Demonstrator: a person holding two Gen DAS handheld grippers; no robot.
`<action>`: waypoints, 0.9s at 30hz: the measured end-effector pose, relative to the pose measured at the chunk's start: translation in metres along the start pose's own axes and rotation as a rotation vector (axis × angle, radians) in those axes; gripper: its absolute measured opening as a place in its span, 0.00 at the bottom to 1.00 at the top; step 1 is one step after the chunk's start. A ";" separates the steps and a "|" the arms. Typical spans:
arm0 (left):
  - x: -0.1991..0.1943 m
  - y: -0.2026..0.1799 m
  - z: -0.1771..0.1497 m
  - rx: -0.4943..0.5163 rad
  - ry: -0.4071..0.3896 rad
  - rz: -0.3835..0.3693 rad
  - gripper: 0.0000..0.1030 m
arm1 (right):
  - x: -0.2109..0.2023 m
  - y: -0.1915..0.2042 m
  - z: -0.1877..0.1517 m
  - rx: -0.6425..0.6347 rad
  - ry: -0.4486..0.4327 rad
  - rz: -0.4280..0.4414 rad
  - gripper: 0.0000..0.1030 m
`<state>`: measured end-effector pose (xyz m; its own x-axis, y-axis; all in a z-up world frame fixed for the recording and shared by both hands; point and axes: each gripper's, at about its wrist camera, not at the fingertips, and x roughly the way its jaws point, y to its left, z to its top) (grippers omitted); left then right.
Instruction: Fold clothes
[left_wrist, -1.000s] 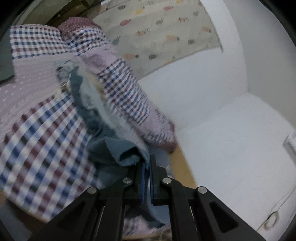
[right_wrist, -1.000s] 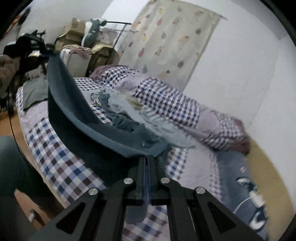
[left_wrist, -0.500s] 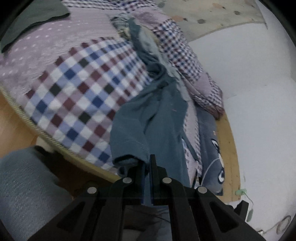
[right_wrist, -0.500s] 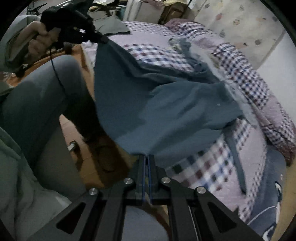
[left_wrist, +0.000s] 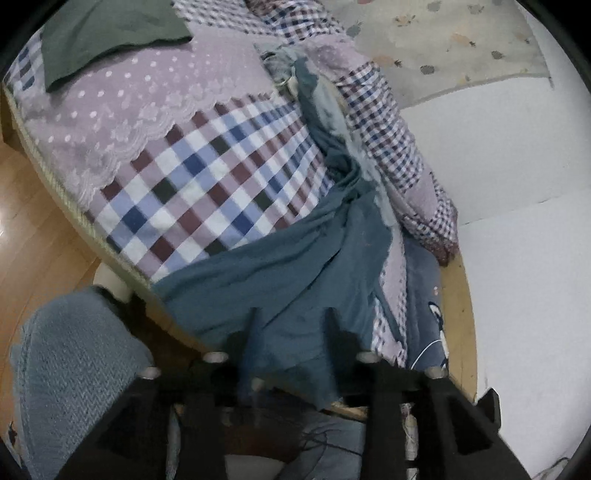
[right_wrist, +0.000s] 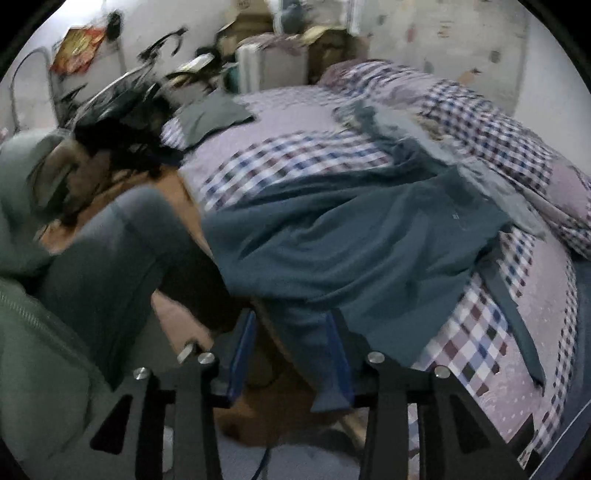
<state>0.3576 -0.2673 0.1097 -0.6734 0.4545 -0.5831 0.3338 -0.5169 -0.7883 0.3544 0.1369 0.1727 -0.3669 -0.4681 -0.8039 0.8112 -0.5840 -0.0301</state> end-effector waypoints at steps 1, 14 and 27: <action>-0.001 -0.002 0.002 0.007 -0.007 -0.013 0.66 | 0.001 -0.007 0.004 0.016 -0.016 -0.008 0.43; 0.069 -0.060 0.058 0.129 -0.016 -0.148 0.82 | 0.032 -0.103 0.088 0.294 -0.350 -0.142 0.54; 0.174 -0.118 0.153 0.217 -0.105 -0.147 0.86 | 0.085 -0.232 0.091 0.603 -0.598 -0.182 0.71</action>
<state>0.0995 -0.2379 0.1314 -0.7727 0.4641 -0.4332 0.0861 -0.5995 -0.7958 0.0937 0.1726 0.1653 -0.7825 -0.5045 -0.3649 0.3992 -0.8562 0.3279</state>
